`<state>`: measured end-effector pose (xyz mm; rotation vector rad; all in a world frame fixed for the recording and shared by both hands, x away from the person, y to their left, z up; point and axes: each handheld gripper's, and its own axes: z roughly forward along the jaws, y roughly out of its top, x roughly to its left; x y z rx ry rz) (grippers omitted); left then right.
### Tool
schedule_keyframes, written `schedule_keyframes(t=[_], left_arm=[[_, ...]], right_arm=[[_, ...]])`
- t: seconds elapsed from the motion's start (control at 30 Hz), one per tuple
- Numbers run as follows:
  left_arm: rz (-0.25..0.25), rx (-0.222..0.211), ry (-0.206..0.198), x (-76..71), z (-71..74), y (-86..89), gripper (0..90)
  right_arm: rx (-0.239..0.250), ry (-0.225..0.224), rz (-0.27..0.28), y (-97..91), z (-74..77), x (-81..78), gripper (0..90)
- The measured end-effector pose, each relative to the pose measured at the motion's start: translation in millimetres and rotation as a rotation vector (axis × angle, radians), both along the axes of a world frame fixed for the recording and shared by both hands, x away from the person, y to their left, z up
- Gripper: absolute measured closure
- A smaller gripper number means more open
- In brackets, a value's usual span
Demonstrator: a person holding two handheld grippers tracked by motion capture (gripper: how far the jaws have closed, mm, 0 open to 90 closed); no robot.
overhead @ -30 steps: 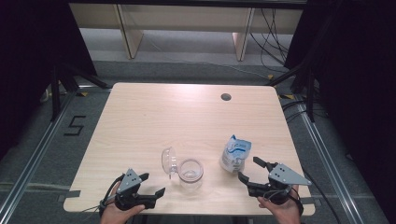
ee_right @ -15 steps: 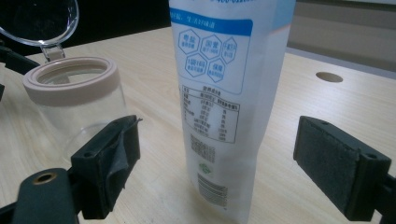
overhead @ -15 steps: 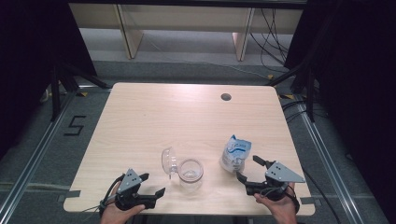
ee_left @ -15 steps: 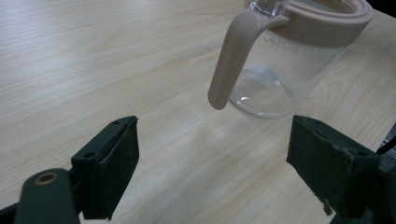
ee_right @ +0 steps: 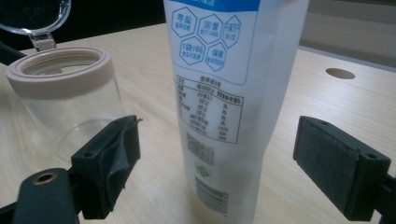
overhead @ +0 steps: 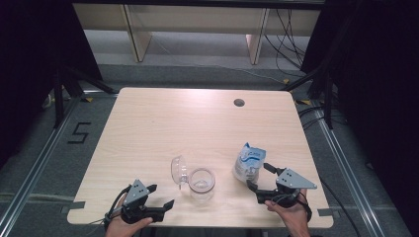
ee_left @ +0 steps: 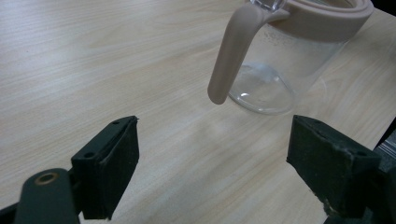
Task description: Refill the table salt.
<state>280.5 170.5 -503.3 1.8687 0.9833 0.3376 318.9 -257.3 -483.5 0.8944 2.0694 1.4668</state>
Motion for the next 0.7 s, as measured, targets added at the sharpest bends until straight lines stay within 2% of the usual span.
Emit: schedule_keyframes(t=[0.03,0.1,0.17,0.2,0.27,0.3,0.33,0.37,0.4,0.43,0.53,0.57,0.6,0.67,0.7], left_arm=[[-0.015,0.013,-0.006,0.6,0.2,0.5,16.4],[-0.009,0.006,-0.002,0.5,-0.3,-0.8,16.3],[-0.008,-0.001,-0.001,0.5,-1.0,-0.9,16.4],[-0.007,-0.001,-0.002,0.5,-0.9,-0.3,16.3],[-0.005,-0.004,-0.003,-0.1,-0.6,-0.4,16.4],[-0.009,-0.001,-0.007,-0.1,-0.4,-0.4,16.3],[-0.003,0.009,-0.007,-0.8,0.4,-0.4,16.3],[-0.007,0.008,-0.006,-1.0,0.6,-0.4,16.3],[-0.011,0.01,-0.008,-0.8,0.5,-0.4,16.3],[-0.013,0.013,-0.006,-1.0,0.3,-0.9,16.4],[-0.015,0.008,-0.004,-1.2,-0.1,-1.3,16.4],[-0.013,0.007,-0.004,-1.6,-0.1,-1.6,16.4],[-0.024,0.014,-0.014,-1.1,-0.1,-0.9,16.4],[-0.012,0.004,-0.006,-1.7,-0.2,-1.1,16.4],[-0.009,0.012,-0.008,-1.9,0.1,-0.5,16.4]], right_arm=[[-0.003,-0.003,0.0,-0.2,-0.1,0.1,15.6],[0.005,-0.005,0.011,1.1,-1.3,0.6,15.6],[-0.004,-0.024,-0.007,1.9,-1.8,1.9,15.5],[0.002,-0.005,-0.004,3.8,-3.1,3.1,15.6],[-0.01,-0.02,0.002,3.5,-3.9,5.1,15.6],[-0.01,0.009,-0.007,5.7,-4.5,4.4,15.6],[-0.01,0.009,-0.007,5.7,-4.5,4.4,15.6],[-0.012,-0.011,-0.006,6.0,-5.5,6.4,15.6],[-0.008,-0.009,0.016,7.1,-6.1,8.5,15.6],[-0.02,-0.024,0.013,7.6,-6.5,10.0,15.6],[0.009,-0.005,0.018,9.9,-8.4,11.8,15.6],[-0.008,-0.005,0.007,9.7,-8.0,12.3,15.5],[-0.008,-0.037,0.008,10.3,-8.9,14.4,15.6],[-0.019,-0.037,0.009,11.1,-9.5,15.9,15.6],[0.002,0.011,-0.005,14.1,-10.1,14.7,15.7]])
